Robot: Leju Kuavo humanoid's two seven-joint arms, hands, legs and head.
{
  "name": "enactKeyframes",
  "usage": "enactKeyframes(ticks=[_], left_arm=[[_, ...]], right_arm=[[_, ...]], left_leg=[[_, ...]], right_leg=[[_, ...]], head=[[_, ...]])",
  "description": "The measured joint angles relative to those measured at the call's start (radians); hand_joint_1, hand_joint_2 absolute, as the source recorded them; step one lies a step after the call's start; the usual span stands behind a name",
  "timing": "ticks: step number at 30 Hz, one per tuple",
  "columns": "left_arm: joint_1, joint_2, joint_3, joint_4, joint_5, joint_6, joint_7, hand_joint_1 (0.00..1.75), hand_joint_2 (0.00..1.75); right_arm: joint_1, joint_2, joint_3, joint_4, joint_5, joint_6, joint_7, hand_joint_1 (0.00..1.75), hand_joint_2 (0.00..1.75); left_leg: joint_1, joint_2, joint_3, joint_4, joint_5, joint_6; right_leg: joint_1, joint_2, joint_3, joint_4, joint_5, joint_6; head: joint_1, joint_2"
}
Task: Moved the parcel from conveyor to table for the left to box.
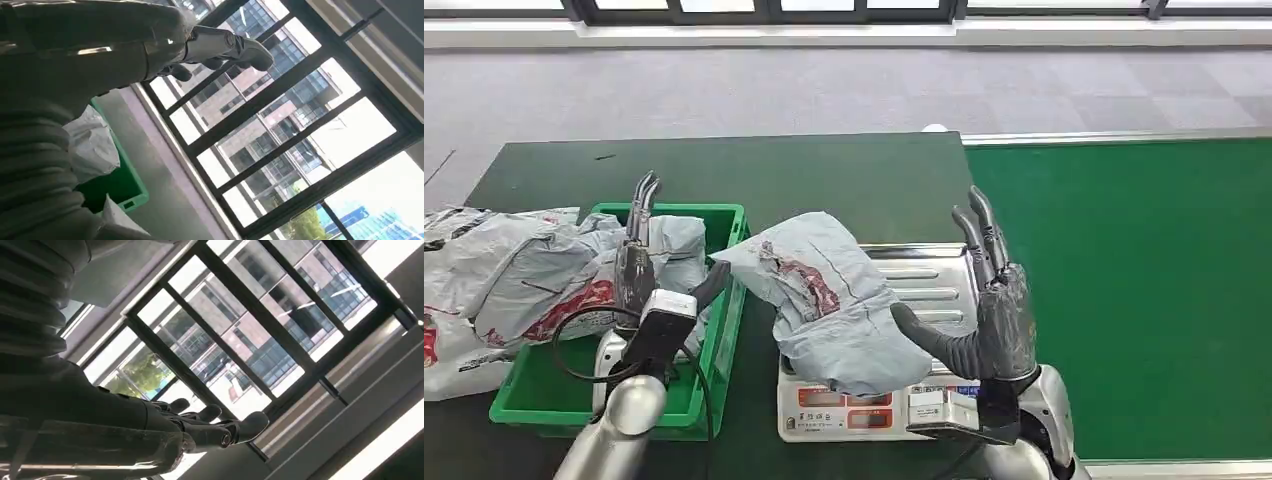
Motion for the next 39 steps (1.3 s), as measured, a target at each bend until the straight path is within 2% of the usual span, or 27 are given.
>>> enactKeyframes(ticks=[4, 8, 12, 15, 17, 25, 30, 37, 38, 39], left_arm=[[-0.008, 0.005, -0.011, 0.020, -0.001, 0.000, 0.002, 0.00, 1.75], [-0.018, 0.018, -0.039, 0.036, -0.064, -0.048, 0.033, 0.00, 1.75], [-0.047, 0.044, -0.096, 0.062, -0.223, -0.220, 0.086, 0.00, 1.75], [-0.093, 0.095, -0.182, 0.129, -0.356, -0.408, 0.092, 0.00, 1.75], [-0.105, 0.117, -0.201, 0.159, -0.367, -0.457, 0.076, 0.00, 1.75], [-0.289, 0.226, -0.353, 0.272, -0.298, -0.735, -0.040, 0.00, 1.75], [-0.357, 0.233, -0.416, 0.300, -0.282, -0.776, -0.039, 0.00, 1.75], [-0.384, 0.237, -0.449, 0.319, -0.280, -0.777, -0.039, 0.00, 1.75], [-0.390, 0.237, -0.456, 0.322, -0.279, -0.783, -0.039, 1.75, 1.75], [-0.398, 0.237, -0.464, 0.326, -0.276, -0.788, -0.040, 1.75, 1.75]], right_arm=[[0.003, 0.000, -0.005, 0.000, -0.005, 0.001, -0.003, 0.00, 1.75], [0.023, 0.000, -0.018, -0.021, -0.062, -0.052, -0.082, 0.00, 1.75], [0.044, 0.000, -0.029, -0.047, -0.099, -0.068, -0.135, 0.00, 1.75], [0.055, 0.000, -0.043, -0.053, -0.145, -0.045, -0.172, 0.00, 1.75], [0.059, -0.001, -0.051, -0.053, -0.162, -0.038, -0.182, 0.00, 1.75], [0.026, -0.025, -0.068, -0.053, -0.251, -0.005, -0.189, 0.00, 1.75], [0.025, -0.031, -0.068, -0.053, -0.256, -0.002, -0.189, 0.00, 1.75], [0.025, -0.036, -0.068, -0.053, -0.256, -0.002, -0.189, 0.00, 1.75], [0.026, -0.036, -0.068, -0.053, -0.256, -0.002, -0.189, 0.00, 1.75], [0.026, -0.037, -0.068, -0.053, -0.256, -0.002, -0.189, 0.00, 1.75]], left_leg=[[0.000, 0.000, 0.000, 0.000, 0.000, 0.000], [0.000, -0.001, 0.000, 0.000, 0.000, 0.000], [0.000, 0.000, 0.000, 0.000, 0.000, 0.000], [0.000, 0.001, -0.001, 0.000, 0.000, 0.000], [0.000, 0.005, 0.000, 0.000, -0.001, -0.001], [0.000, 0.003, 0.000, 0.000, 0.001, -0.002], [0.000, 0.003, 0.000, 0.000, 0.001, -0.002], [0.000, 0.003, 0.000, 0.000, 0.001, -0.002], [0.000, 0.002, 0.000, 0.000, 0.001, -0.002], [0.000, 0.002, 0.001, 0.000, 0.001, -0.002]], right_leg=[[0.000, 0.000, 0.000, 0.000, 0.000, 0.000], [0.000, -0.001, 0.000, 0.000, 0.000, 0.000], [0.000, 0.000, 0.000, -0.001, 0.000, 0.000], [-0.001, 0.000, 0.000, 0.000, 0.000, 0.000], [0.000, 0.004, 0.000, 0.000, 0.001, -0.001], [0.000, 0.002, 0.001, 0.001, 0.002, -0.002], [0.000, 0.002, 0.000, 0.001, 0.002, -0.001], [0.000, 0.002, 0.000, 0.001, 0.002, -0.001], [0.000, 0.002, 0.000, 0.001, 0.002, -0.001], [0.000, 0.002, 0.000, 0.001, 0.002, -0.001]], head=[[0.000, 0.000], [0.000, 0.000], [0.000, 0.000], [0.000, 0.000], [0.000, 0.000], [0.000, 0.000], [0.000, 0.000], [0.000, 0.000], [0.000, 0.000], [0.000, 0.000]])
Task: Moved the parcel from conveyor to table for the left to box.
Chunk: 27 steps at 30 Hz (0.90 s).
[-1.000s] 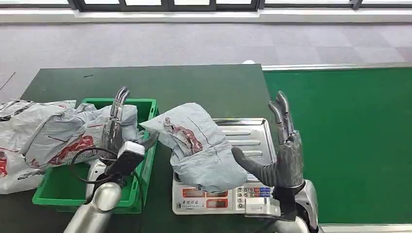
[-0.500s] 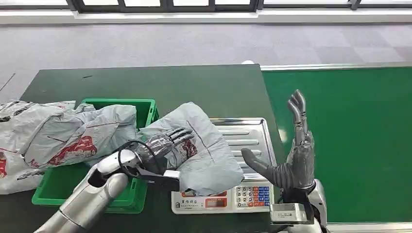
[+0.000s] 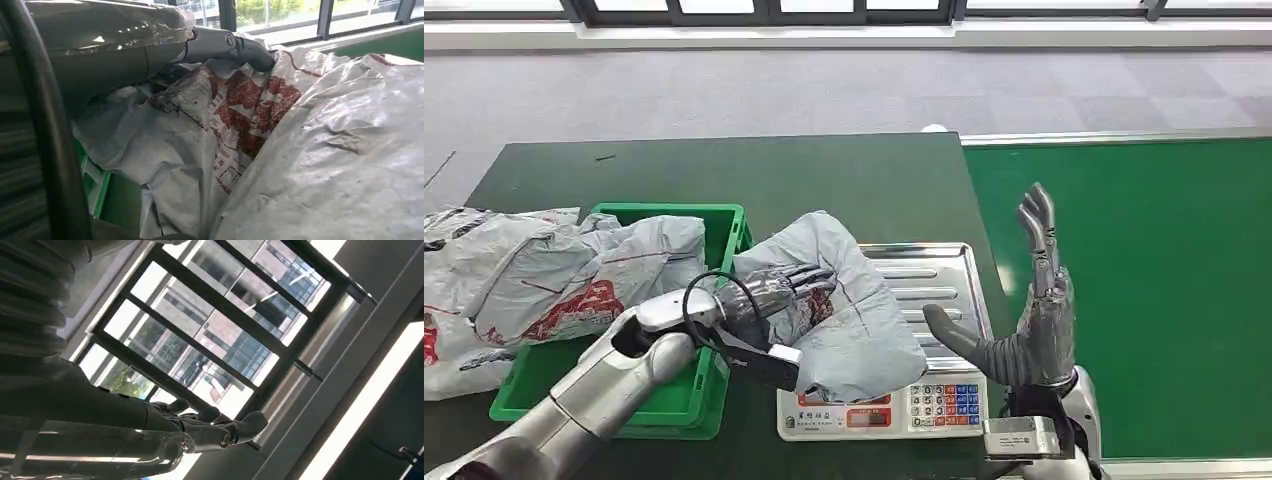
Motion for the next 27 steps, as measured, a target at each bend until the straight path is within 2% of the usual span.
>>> enactKeyframes(ticks=[3, 9, 14, 27], left_arm=[[-0.024, 0.000, -0.031, 0.016, 0.006, -0.008, -0.006, 1.75, 1.75], [-0.058, -0.016, -0.060, 0.026, 0.026, 0.090, -0.013, 1.75, 1.75], [-0.079, -0.029, -0.068, 0.015, 0.027, 0.112, 0.002, 1.75, 1.75], [-0.030, -0.034, -0.061, -0.075, 0.036, 0.253, 0.045, 1.75, 1.75]], right_arm=[[0.013, 0.000, 0.000, 0.000, 0.006, -0.006, -0.006, 0.00, 1.75], [0.061, 0.000, -0.002, -0.016, 0.032, -0.008, -0.014, 0.00, 1.75], [0.078, 0.000, -0.010, -0.031, 0.036, -0.003, -0.010, 0.00, 1.75], [0.076, 0.010, -0.033, -0.047, 0.052, 0.042, 0.003, 0.00, 1.75]], left_leg=[[0.000, -0.001, 0.000, 0.000, 0.000, 0.000], [0.000, -0.001, 0.000, 0.000, 0.000, 0.000], [0.000, 0.000, -0.001, 0.000, 0.000, 0.000], [0.000, 0.000, -0.002, 0.000, 0.000, 0.000]], right_leg=[[0.000, -0.001, 0.000, 0.000, 0.000, 0.000], [0.000, 0.000, -0.001, 0.000, 0.000, 0.000], [0.000, 0.000, -0.001, 0.000, 0.000, 0.000], [0.000, 0.000, -0.002, 0.000, 0.000, 0.000]], head=[[0.000, 0.000], [0.000, 0.000], [0.000, 0.000], [0.000, 0.000]])
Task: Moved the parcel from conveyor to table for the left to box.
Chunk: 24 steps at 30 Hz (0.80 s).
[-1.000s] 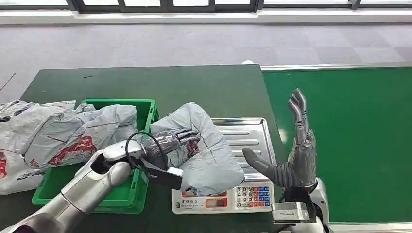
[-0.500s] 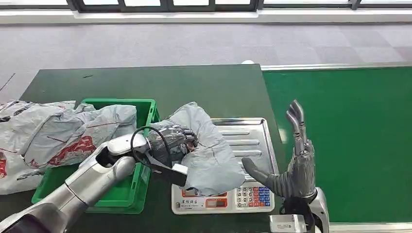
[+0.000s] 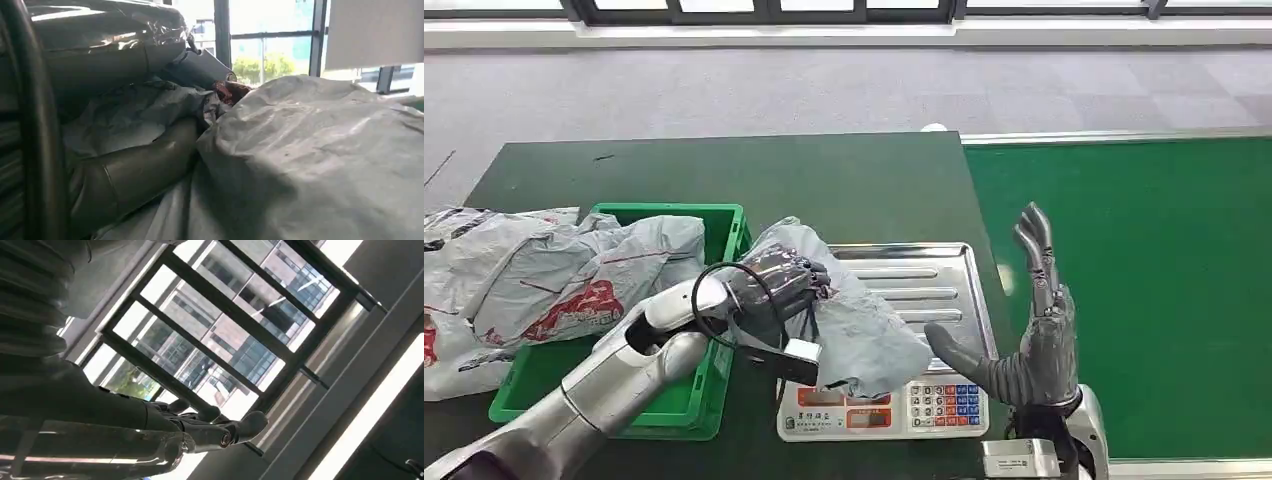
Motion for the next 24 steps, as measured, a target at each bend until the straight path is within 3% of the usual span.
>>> enactKeyframes(ticks=[17, 24], left_arm=[[0.089, -0.006, 0.099, -0.069, 0.011, 0.158, 0.011, 1.75, 1.75], [0.130, -0.013, 0.199, -0.130, 0.015, 0.272, 0.054, 1.75, 1.75]], right_arm=[[-0.002, 0.026, -0.010, 0.000, 0.004, 0.001, -0.004, 0.00, 1.75], [-0.003, 0.027, -0.010, 0.000, -0.004, -0.022, -0.006, 0.00, 1.75]], left_leg=[[0.000, 0.000, -0.001, 0.000, 0.000, 0.000], [0.000, 0.000, -0.001, 0.000, 0.000, 0.000]], right_leg=[[0.000, 0.000, -0.001, 0.000, 0.000, 0.000], [0.000, 0.000, -0.001, 0.000, 0.000, 0.000]], head=[[0.000, 0.000], [0.000, 0.000]])
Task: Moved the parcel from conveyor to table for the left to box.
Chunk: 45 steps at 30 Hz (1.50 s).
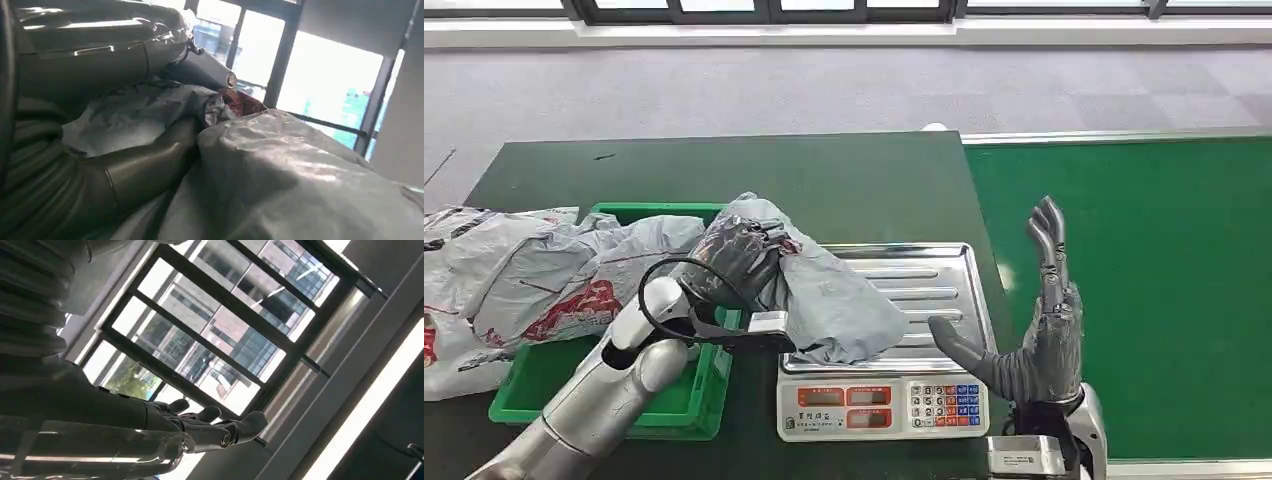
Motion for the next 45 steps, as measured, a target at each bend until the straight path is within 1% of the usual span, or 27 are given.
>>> enactKeyframes(ticks=[6, 10, 20, 25, 29, 31, 34, 38, 42, 45], left_arm=[[0.061, 0.003, 0.118, -0.048, 0.048, 0.097, -0.013, 1.75, 1.75], [0.089, 0.010, 0.200, -0.084, 0.062, 0.115, -0.028, 1.75, 1.75], [0.112, 0.011, 0.250, -0.113, 0.062, 0.116, -0.029, 1.75, 1.75], [0.143, 0.011, 0.298, -0.148, 0.095, 0.165, -0.025, 1.75, 1.75], [0.183, 0.011, 0.381, -0.186, 0.103, 0.189, -0.026, 1.75, 1.75], [0.209, 0.011, 0.443, -0.195, 0.084, 0.224, -0.020, 1.75, 1.75], [0.238, 0.015, 0.532, -0.184, -0.031, 0.284, 0.037, 1.75, 1.75], [0.255, 0.018, 0.644, -0.106, -0.097, 0.323, 0.035, 1.75, 1.75], [0.255, 0.019, 0.689, -0.057, -0.109, 0.328, 0.034, 1.75, 1.75], [0.253, 0.020, 0.706, -0.033, -0.129, 0.328, 0.059, 1.75, 1.75]], right_arm=[[0.011, -0.001, 0.000, 0.000, -0.012, -0.039, -0.013, 0.00, 1.75], [0.021, -0.003, 0.000, 0.000, -0.019, -0.050, -0.018, 0.00, 1.75], [0.022, -0.003, 0.000, 0.000, -0.021, -0.052, -0.018, 0.00, 1.75], [0.033, -0.003, 0.000, 0.000, -0.009, -0.052, -0.014, 0.00, 1.75], [0.043, -0.002, 0.000, -0.003, 0.020, -0.047, 0.000, 0.00, 1.75], [0.049, -0.002, 0.000, -0.003, 0.022, -0.047, 0.002, 0.00, 1.75], [0.050, -0.002, 0.000, -0.003, 0.021, -0.038, 0.008, 0.00, 1.75], [0.039, 0.002, 0.000, -0.003, 0.030, -0.016, 0.032, 0.00, 1.75], [0.031, 0.008, 0.000, -0.006, 0.035, -0.010, 0.038, 0.00, 1.75], [0.027, 0.010, 0.000, -0.006, 0.039, -0.009, 0.042, 0.00, 1.75]], left_leg=[[0.000, 0.001, 0.000, 0.000, 0.000, 0.000], [0.000, 0.000, 0.000, 0.000, 0.000, 0.000], [0.000, 0.000, 0.000, 0.000, 0.000, 0.000], [0.000, 0.001, -0.001, 0.000, 0.000, 0.000], [0.001, 0.001, -0.001, 0.000, 0.000, 0.000], [0.001, 0.001, -0.001, -0.001, 0.000, -0.001], [0.001, 0.001, -0.001, -0.001, 0.000, -0.001], [0.001, 0.001, -0.001, -0.001, 0.000, -0.001], [0.001, 0.000, -0.002, -0.001, 0.001, -0.001], [0.001, 0.000, -0.002, -0.001, 0.001, -0.001]], right_leg=[[0.000, 0.001, -0.001, 0.000, 0.000, 0.000], [0.000, 0.000, -0.001, 0.000, 0.000, 0.000], [0.000, 0.000, -0.001, 0.000, 0.000, 0.000], [0.000, 0.001, -0.001, 0.000, 0.000, 0.000], [0.001, 0.001, -0.002, 0.000, -0.001, -0.001], [0.001, 0.001, -0.002, 0.000, -0.001, -0.001], [0.001, 0.001, -0.002, 0.000, -0.001, -0.001], [0.001, 0.001, -0.002, 0.000, -0.001, -0.001], [0.001, 0.001, -0.002, 0.000, -0.001, -0.001], [0.001, 0.001, -0.002, 0.000, -0.001, -0.001]], head=[[0.000, 0.000], [0.000, 0.000], [0.000, 0.000], [0.000, 0.000], [0.000, 0.000], [0.000, 0.000], [0.000, 0.000], [0.000, 0.000], [0.000, 0.000], [0.000, 0.000]])
